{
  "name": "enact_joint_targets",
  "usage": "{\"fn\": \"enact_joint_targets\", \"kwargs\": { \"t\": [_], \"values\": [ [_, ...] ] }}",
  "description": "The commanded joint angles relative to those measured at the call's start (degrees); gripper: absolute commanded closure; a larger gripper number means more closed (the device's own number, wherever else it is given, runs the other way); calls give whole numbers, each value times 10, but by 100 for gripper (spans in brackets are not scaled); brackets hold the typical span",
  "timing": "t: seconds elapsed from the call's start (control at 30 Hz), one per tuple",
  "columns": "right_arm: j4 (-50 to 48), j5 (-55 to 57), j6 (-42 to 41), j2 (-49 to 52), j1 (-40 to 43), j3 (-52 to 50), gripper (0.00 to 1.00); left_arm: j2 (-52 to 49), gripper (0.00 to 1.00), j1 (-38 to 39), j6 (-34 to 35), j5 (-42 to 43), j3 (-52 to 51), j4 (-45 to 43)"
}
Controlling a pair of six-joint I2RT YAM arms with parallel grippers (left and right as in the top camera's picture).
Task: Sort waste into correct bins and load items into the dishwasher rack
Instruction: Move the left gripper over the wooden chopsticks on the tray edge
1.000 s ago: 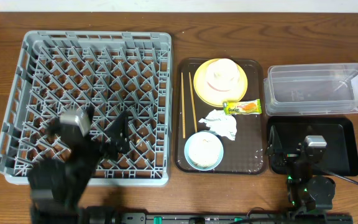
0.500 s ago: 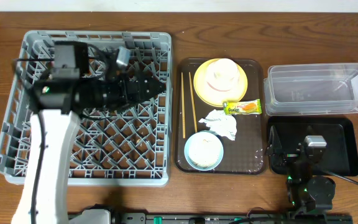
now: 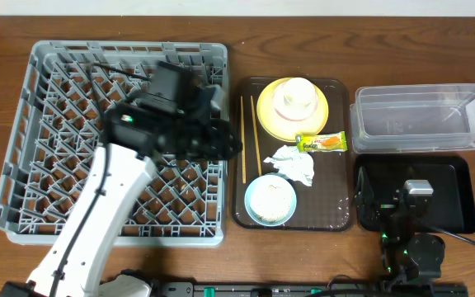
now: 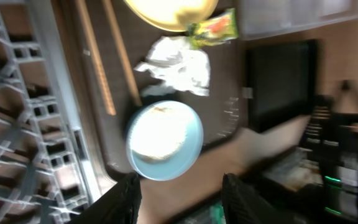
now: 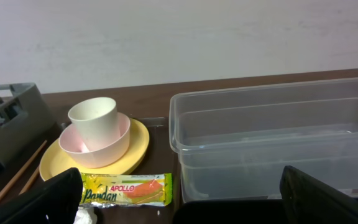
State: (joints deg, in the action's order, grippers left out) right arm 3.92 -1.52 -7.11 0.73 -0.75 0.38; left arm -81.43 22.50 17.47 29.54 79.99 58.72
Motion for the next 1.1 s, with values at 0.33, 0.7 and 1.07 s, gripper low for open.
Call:
{"fn": "enact_joint_targets", "kwargs": {
  "t": [0.33,0.7,1.07],
  "values": [
    [2,0,5,0,8,-1,1,0,22,123,23,-228,11,-79],
    [2,0,5,0,8,-1,1,-26,50,123,21,-264,9,-100],
    [2,0,5,0,8,-1,1,-110,53,123,24,-342,9,-101]
  ]
}}
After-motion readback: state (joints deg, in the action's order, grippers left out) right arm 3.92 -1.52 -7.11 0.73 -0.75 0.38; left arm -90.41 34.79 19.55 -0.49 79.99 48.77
